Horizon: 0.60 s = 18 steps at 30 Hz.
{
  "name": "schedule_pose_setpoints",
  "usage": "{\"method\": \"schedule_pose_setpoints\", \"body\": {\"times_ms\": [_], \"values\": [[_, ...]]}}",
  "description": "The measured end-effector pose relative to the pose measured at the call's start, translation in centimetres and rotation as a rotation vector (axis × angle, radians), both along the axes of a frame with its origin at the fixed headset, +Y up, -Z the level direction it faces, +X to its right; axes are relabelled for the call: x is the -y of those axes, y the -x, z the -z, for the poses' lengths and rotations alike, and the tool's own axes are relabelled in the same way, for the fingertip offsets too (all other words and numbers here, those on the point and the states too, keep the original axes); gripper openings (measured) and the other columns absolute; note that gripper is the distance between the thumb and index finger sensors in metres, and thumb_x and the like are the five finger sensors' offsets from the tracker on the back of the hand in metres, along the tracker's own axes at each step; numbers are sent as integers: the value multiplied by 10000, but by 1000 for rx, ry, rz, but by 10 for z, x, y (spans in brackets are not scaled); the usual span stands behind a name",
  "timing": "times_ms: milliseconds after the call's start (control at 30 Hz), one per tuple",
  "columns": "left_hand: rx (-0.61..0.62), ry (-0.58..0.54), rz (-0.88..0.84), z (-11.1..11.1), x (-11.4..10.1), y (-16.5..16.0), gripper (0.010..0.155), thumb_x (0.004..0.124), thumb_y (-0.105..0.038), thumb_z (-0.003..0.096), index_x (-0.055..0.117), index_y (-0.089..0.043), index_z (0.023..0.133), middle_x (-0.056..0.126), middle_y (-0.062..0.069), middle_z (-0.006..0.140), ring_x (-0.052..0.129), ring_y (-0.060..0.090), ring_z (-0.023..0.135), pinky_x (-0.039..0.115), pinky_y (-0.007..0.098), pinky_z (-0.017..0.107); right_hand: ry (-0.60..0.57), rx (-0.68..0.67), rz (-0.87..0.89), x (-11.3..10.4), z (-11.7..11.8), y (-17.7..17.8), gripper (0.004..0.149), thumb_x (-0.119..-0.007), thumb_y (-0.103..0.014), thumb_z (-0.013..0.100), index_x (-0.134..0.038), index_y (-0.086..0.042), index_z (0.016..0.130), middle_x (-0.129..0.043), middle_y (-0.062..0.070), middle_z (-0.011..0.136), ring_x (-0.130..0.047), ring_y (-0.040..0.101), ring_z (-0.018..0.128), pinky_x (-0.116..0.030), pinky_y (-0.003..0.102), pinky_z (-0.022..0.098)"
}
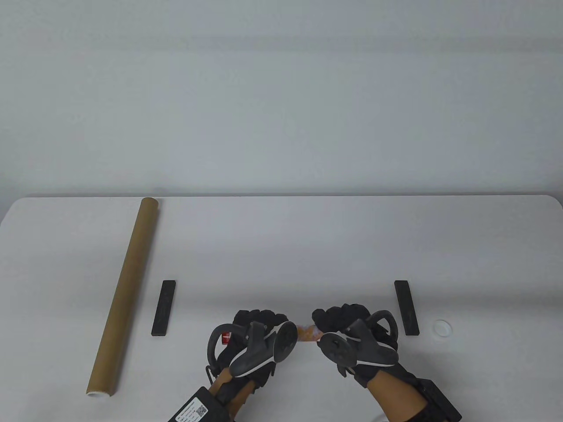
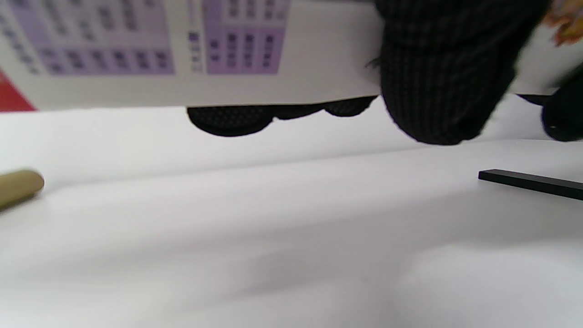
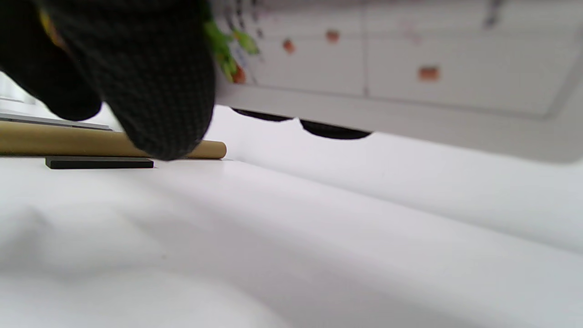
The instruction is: Roll up map and store in mailing tube
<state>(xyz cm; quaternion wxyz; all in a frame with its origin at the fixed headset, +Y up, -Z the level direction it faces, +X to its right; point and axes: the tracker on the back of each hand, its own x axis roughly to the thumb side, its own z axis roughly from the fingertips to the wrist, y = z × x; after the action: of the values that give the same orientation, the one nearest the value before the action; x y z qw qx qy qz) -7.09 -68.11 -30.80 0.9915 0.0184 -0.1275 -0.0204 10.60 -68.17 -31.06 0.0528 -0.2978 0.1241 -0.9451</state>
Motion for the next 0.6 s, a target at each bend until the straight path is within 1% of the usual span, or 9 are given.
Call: {"method": "schedule_pose_setpoints", "body": {"times_ms": [33,100,200,267,333,500,533,600], "values": [[-5,36,-25,1,1,2,485,949,-627,306,875,-397,727,969,-82,596,1031,148,524,796,387,629,-24,-2,-11,0,-1,1,626,-986,-419,409,-829,-107,929,-925,58,707,-991,314,565,-763,572,535],[-5,92,-53,4,2,3,485,951,-624,307,876,-395,728,969,-78,597,1032,151,523,794,389,630,-36,-4,-24,-1,-2,2,616,-990,-418,405,-840,-111,917,-936,46,689,-1001,299,549,-776,563,527],[-1,100,-51,4,3,3,487,951,-624,306,875,-397,730,970,-82,599,1032,149,528,793,388,632,-10,-7,-20,0,-1,2,598,-994,-411,402,-855,-107,898,-945,43,662,-1009,290,514,-793,553,505],[5,83,-46,3,4,3,499,949,-628,304,872,-397,739,969,-83,609,1031,148,540,790,389,636,15,-6,-21,-1,0,2,586,-992,-410,404,-861,-107,888,-948,42,649,-1011,283,496,-801,548,494],[7,44,-32,2,4,1,515,948,-631,302,867,-398,754,967,-83,624,1030,150,555,784,391,642,24,-2,-15,0,1,1,582,-993,-408,404,-864,-105,885,-948,42,644,-1011,282,488,-803,547,490],[25,-145,64,-7,0,-5,529,941,-633,301,859,-402,770,967,-87,650,1032,150,582,782,393,650,114,7,53,1,6,-4,577,-991,-404,409,-865,-96,881,-950,48,635,-1013,280,472,-809,546,475],[27,-171,77,-8,-1,-5,526,940,-632,302,859,-404,769,967,-88,650,1033,147,583,782,392,650,130,8,67,1,7,-5,576,-991,-404,408,-867,-95,879,-950,48,634,-1013,280,470,-810,546,472],[32,-186,83,-9,-2,-6,523,939,-630,304,859,-405,769,967,-89,648,1033,145,582,783,390,650,149,8,79,1,8,-6,577,-990,-405,410,-867,-93,878,-951,49,633,-1014,281,468,-811,546,470]]}}
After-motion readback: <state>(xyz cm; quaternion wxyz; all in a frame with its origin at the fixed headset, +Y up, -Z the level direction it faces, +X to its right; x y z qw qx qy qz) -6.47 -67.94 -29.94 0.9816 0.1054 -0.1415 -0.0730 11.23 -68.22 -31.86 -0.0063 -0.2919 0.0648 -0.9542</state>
